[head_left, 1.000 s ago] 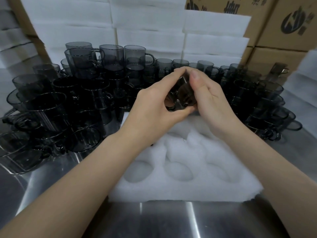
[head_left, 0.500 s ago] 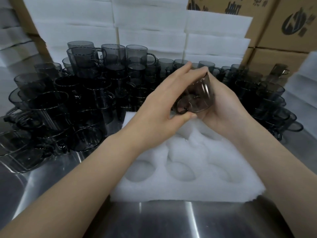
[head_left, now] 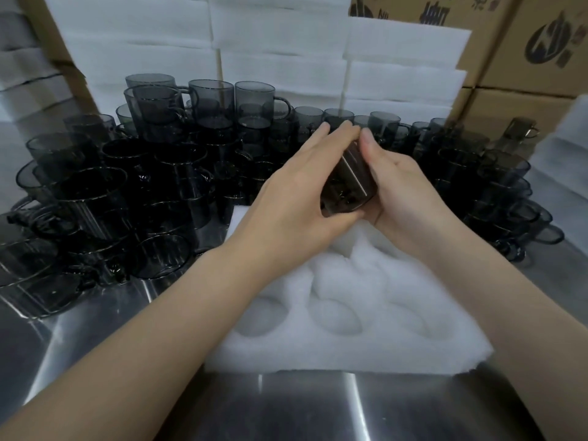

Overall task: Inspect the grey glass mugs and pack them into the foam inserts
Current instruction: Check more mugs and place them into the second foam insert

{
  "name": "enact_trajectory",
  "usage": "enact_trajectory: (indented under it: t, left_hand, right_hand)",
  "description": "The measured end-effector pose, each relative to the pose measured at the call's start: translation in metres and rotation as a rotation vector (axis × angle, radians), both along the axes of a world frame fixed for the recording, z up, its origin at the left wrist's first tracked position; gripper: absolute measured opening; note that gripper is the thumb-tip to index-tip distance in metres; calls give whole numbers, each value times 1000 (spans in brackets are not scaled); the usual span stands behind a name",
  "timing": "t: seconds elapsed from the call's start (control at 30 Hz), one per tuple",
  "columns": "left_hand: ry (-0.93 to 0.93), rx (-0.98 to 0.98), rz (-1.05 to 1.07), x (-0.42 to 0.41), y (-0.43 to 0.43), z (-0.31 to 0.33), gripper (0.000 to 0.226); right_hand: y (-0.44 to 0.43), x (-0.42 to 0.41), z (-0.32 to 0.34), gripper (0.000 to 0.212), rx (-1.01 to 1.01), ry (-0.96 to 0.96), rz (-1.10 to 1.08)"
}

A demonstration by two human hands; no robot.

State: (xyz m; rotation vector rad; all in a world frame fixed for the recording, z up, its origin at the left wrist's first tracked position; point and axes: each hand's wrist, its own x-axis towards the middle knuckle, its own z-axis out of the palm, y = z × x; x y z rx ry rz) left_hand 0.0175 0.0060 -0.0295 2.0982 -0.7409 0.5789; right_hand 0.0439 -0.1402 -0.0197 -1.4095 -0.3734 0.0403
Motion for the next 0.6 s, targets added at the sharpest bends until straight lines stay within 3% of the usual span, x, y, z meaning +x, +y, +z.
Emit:
enact_trajectory:
  t: [0.23,0.43,0.6]
  left_hand:
    - [-101,65,-147,-6,3,6,74]
    - [-155,82,-17,-9,-3,11,72]
    - [-3,9,-31,-10,-2,11,82]
  right_hand:
    - [-4,0,4,38,90,117,80]
    - [-6,2,5,45,235,313,483]
    - [-6,1,2,37,219,223,360]
